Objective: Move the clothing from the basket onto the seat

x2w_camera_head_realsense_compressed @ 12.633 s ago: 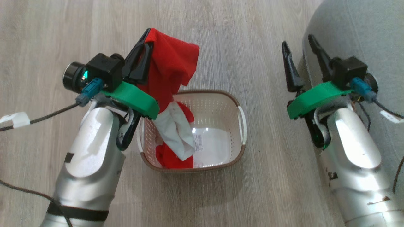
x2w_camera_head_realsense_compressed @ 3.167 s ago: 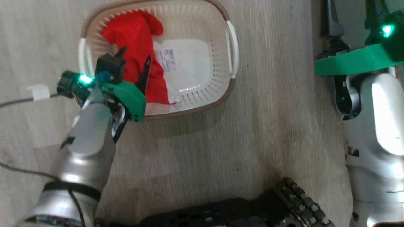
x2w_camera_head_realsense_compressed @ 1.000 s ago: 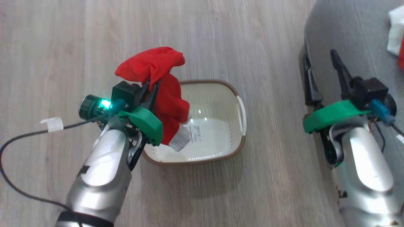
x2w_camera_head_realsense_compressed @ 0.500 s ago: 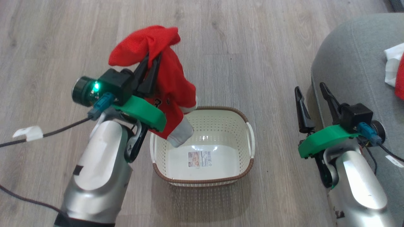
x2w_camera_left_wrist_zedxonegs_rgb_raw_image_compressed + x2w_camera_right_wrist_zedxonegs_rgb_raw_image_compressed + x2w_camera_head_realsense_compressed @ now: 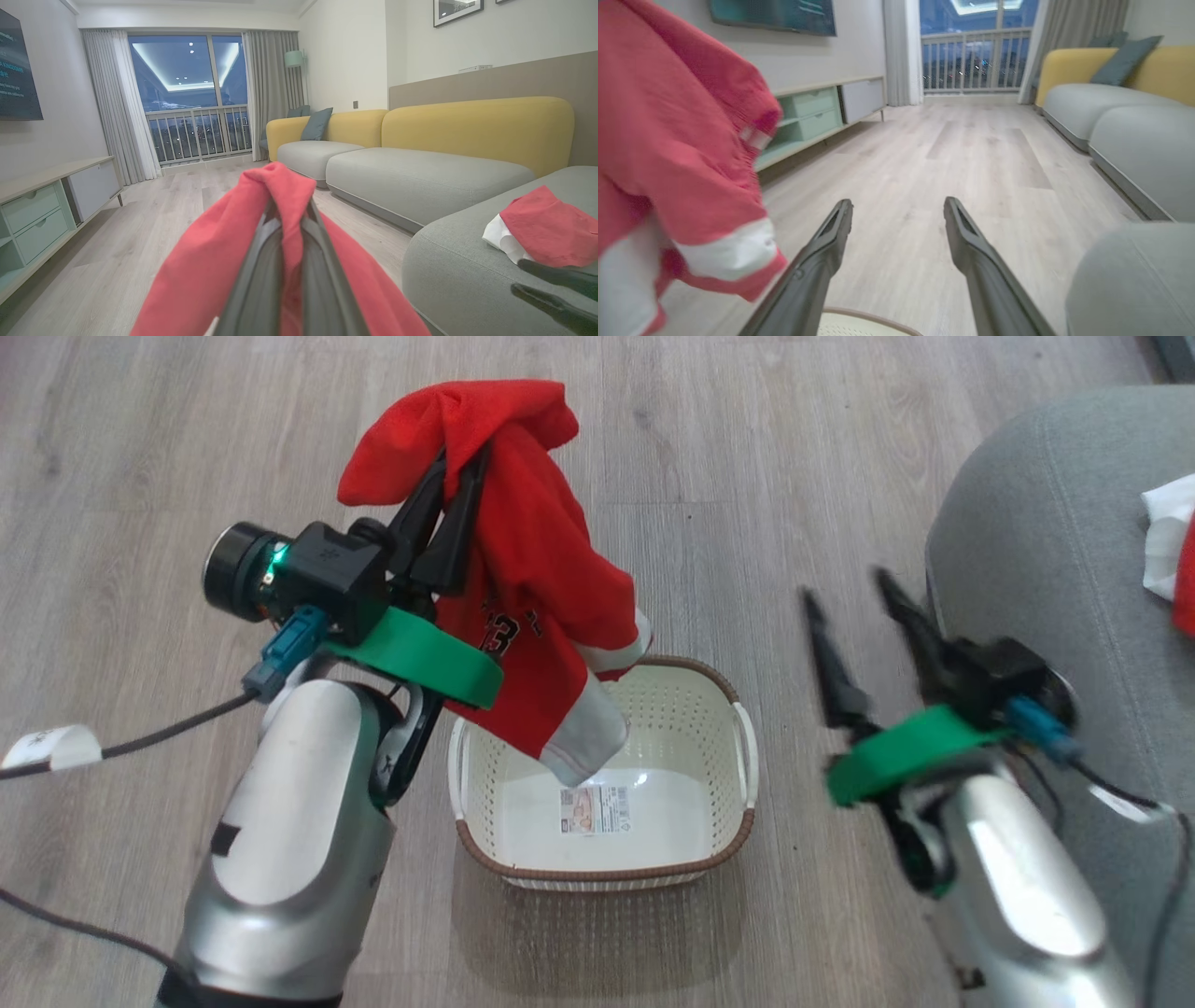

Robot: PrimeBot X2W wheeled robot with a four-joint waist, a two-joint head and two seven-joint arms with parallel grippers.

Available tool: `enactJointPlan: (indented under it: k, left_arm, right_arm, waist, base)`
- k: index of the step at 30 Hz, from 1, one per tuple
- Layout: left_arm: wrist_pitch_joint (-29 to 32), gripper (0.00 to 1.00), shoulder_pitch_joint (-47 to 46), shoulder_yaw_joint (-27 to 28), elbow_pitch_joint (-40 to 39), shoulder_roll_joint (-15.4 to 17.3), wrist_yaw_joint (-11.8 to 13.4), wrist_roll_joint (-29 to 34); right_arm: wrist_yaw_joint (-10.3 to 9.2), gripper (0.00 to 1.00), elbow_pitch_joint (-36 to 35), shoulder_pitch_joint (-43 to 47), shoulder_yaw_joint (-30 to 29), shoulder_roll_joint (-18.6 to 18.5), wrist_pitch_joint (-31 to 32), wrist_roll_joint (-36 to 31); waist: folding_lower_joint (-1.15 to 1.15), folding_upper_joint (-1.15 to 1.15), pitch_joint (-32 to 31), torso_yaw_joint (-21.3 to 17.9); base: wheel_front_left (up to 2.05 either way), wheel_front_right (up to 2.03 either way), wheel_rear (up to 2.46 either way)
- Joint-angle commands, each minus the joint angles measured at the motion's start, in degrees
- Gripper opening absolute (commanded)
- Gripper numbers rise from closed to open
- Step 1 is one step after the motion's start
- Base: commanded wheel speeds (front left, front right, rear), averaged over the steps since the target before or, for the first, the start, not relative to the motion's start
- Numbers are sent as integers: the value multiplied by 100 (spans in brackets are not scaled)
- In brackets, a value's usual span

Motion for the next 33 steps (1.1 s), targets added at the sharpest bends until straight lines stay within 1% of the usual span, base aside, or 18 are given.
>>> enactJointPlan:
  k: [1,3,4,7,10,14,17,21,25,27,29,30,31,32,33]
  left_arm:
    - [-29,0,-153,144,-257,67,24,31]
    - [-29,0,-155,114,-277,67,26,29]
    - [-29,0,-155,114,-277,67,26,29]
    - [-29,0,-165,75,-293,67,24,21]
    - [-29,0,-171,38,-307,66,23,3]
    - [-29,0,-165,-59,-327,65,27,-15]
    - [-29,0,-174,-176,-341,65,22,-47]
    - [-29,0,-197,-379,-378,64,15,-107]
    - [-29,0,-207,-644,-397,63,43,-216]
    - [-29,0,-203,-785,-402,63,59,-291]
    - [-29,0,-204,-938,-406,63,74,-366]
    - [-29,0,-208,-1007,-405,63,85,-400]
    - [-29,0,-212,-1074,-400,63,94,-430]
    - [-29,0,-209,-1125,-393,63,109,-460]
    - [-29,0,-203,-1161,-372,63,129,-476]
  right_arm:
    - [-1,100,-418,-422,445,-3,-36,128]
    - [-1,100,-643,-607,836,-37,-36,242]
    - [-1,100,-643,-607,836,-37,-36,242]
    - [-1,100,-864,-915,1499,-113,-36,423]
    - [-1,100,-847,-1222,2107,-165,-36,563]
    - [-1,100,-491,-1629,2821,-140,-36,766]
    - [-1,100,-151,-1942,3174,-86,-36,815]
    - [-1,100,232,-2290,3353,18,-36,755]
    - [-1,100,827,-2525,3559,93,-36,788]
    - [-1,100,1224,-2618,3745,110,-36,911]
    - [-1,100,1437,-2678,3968,115,-36,1169]
    - [-1,87,1515,-2712,4036,116,-36,1296]
    - [-1,36,1543,-2750,4048,116,-36,1396]
    - [-1,0,1540,-2771,4023,117,-36,1480]
    - [-1,0,1527,-2777,3985,117,-36,1541]
  waist:
    - [0,0,18,8]
    - [0,0,23,18]
    - [0,0,23,18]
    - [0,0,43,39]
    - [0,0,53,65]
    - [0,0,69,99]
    - [0,0,90,149]
    - [0,0,114,238]
    - [0,0,104,351]
    - [0,0,83,420]
    - [0,0,73,504]
    - [0,0,68,545]
    - [0,0,66,587]
    - [0,0,66,622]
    - [0,0,62,652]
  base:
    - [0,0,0]
    - [0,0,0]
    - [0,0,0]
    - [0,0,0]
    - [0,0,0]
    - [0,0,0]
    - [0,0,0]
    - [0,0,0]
    - [0,0,0]
    - [0,0,0]
    - [0,0,0]
    - [0,0,0]
    - [0,0,0]
    - [0,0,0]
    - [0,0,0]
